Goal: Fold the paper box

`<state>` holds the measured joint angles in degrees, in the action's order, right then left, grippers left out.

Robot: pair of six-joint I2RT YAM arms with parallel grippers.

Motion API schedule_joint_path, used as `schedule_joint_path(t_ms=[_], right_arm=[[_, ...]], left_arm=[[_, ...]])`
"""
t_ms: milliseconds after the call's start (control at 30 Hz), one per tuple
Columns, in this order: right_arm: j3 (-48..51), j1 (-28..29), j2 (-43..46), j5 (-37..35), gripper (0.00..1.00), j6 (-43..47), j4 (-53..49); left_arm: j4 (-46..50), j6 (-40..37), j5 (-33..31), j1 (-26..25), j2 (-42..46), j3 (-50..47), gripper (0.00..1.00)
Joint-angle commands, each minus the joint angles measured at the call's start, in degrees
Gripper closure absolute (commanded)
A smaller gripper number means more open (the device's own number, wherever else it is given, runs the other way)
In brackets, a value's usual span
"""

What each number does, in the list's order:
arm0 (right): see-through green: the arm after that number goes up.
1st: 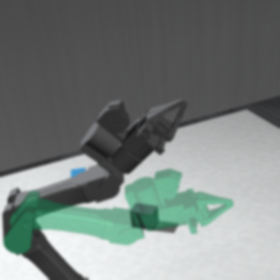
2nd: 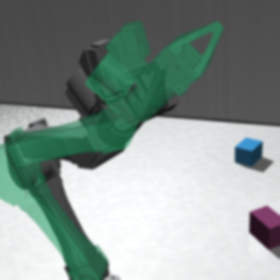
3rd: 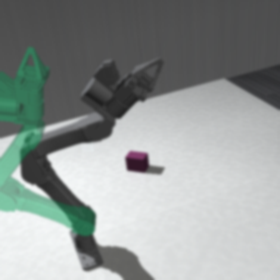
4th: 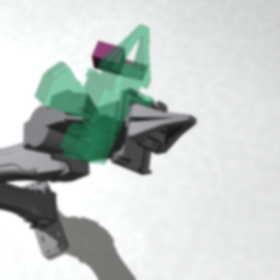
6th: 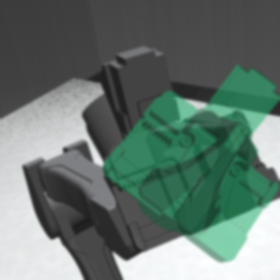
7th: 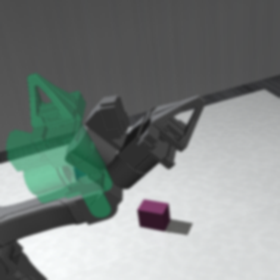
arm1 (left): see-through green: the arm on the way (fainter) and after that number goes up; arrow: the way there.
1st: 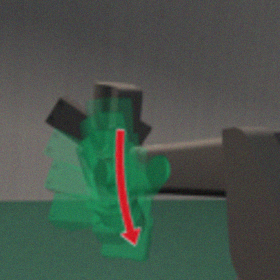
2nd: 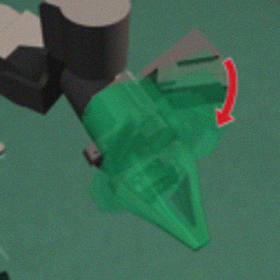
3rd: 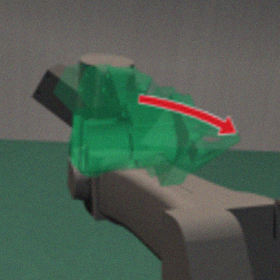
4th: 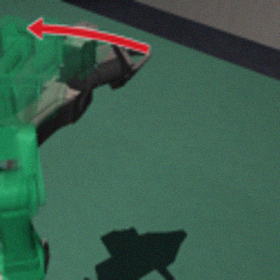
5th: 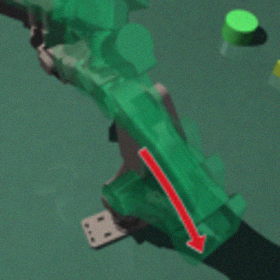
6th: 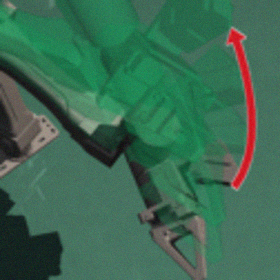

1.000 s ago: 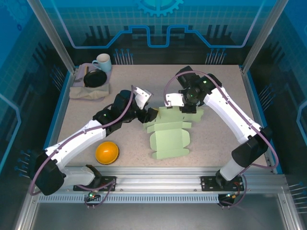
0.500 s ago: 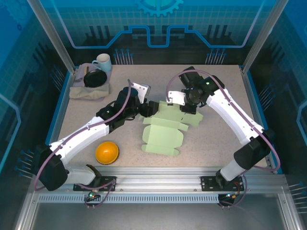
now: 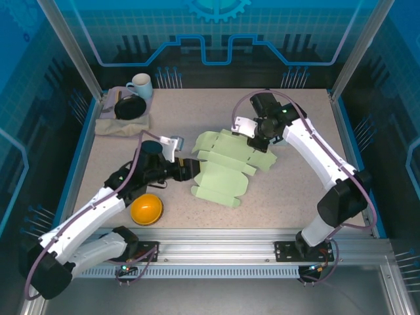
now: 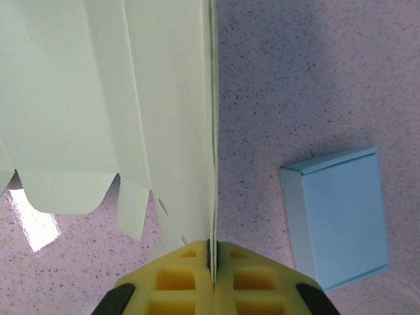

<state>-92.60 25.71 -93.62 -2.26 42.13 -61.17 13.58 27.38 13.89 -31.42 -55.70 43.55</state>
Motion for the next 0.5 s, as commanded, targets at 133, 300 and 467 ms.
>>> schedule_joint_path(t_ms=[133,300,467], right_arm=[[0.06,-1.5,-2.72,5.09,1.0,-1.95,0.04],[0.37,-2.24,-2.62,5.84,1.0,-2.09,0.34],[0.76,-2.45,-2.04,6.66,1.0,-2.03,0.7]], left_arm=[[-12.01,2.85,3.15,-0.13,-8.04,0.1,0.32],[-15.77,2.35,-0.7,1.01,-13.32,0.28,0.21],[-19.49,2.71,-3.66,4.0,-16.42,-0.61,0.09]])
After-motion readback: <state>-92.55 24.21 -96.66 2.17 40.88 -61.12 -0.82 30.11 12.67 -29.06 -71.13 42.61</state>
